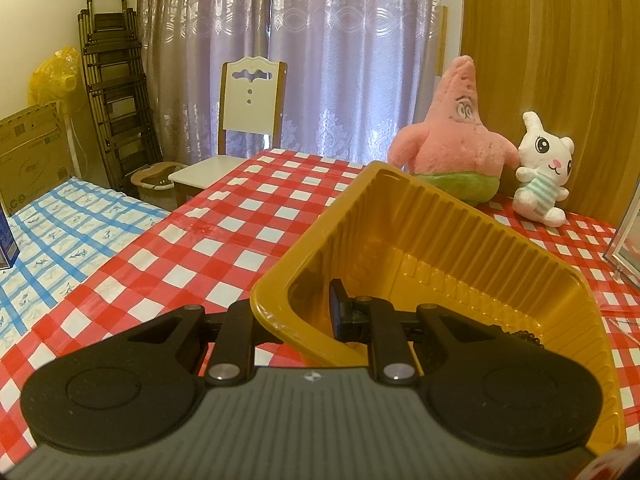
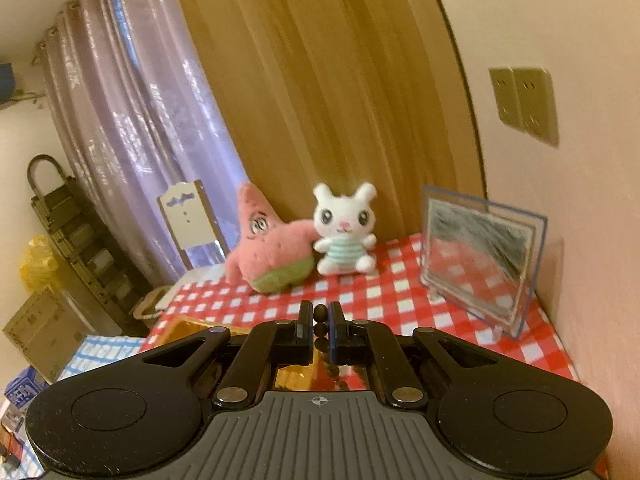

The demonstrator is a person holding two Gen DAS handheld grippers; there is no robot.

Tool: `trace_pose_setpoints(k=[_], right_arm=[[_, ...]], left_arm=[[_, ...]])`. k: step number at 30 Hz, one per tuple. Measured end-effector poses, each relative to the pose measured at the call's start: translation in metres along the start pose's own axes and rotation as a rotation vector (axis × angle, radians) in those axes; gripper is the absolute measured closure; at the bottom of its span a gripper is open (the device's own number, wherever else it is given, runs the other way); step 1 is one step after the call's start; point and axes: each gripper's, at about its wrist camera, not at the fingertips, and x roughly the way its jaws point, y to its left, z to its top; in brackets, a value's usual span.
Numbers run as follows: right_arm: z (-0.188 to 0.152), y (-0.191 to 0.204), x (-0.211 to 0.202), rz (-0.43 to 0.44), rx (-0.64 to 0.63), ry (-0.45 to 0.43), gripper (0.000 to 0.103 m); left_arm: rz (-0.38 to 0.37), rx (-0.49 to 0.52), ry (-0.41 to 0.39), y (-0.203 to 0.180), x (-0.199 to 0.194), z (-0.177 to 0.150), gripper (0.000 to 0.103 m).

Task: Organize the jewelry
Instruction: 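Carry the brown bead necklace into the orange tray with the right gripper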

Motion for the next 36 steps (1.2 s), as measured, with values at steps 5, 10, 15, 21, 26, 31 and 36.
trace_pose_setpoints(k=[5,10,15,21,26,31,36], right_arm=[[0.012,0.017,0.002,0.044,-0.011,-0.003,0.096],[0.019,0.041,0.012,0.113,-0.029,0.015,0.096],[0.027,0.067,0.028,0.196,-0.043,0.023,0.096],[0.031,0.106,0.058,0.316,-0.042,0.033,0.096],[0.024,0.133,0.091,0.405,-0.026,0.053,0.096],[0.002,0.145,0.13,0.419,-0.011,0.136,0.096],[-0.027,0.137,0.159,0.37,0.005,0.241,0.096]], left_arm=[[-0.005,-0.004,0.003,0.001,-0.001,0.0,0.086],[-0.013,-0.004,0.001,0.001,-0.001,0.0,0.086],[-0.015,-0.007,0.004,0.003,-0.001,-0.001,0.085],[-0.015,-0.007,0.003,0.003,-0.001,-0.001,0.086],[-0.016,-0.007,0.003,0.003,-0.001,-0.001,0.086],[-0.018,-0.006,0.003,0.002,-0.002,-0.002,0.086],[-0.021,-0.008,0.004,0.002,-0.002,-0.003,0.086]])
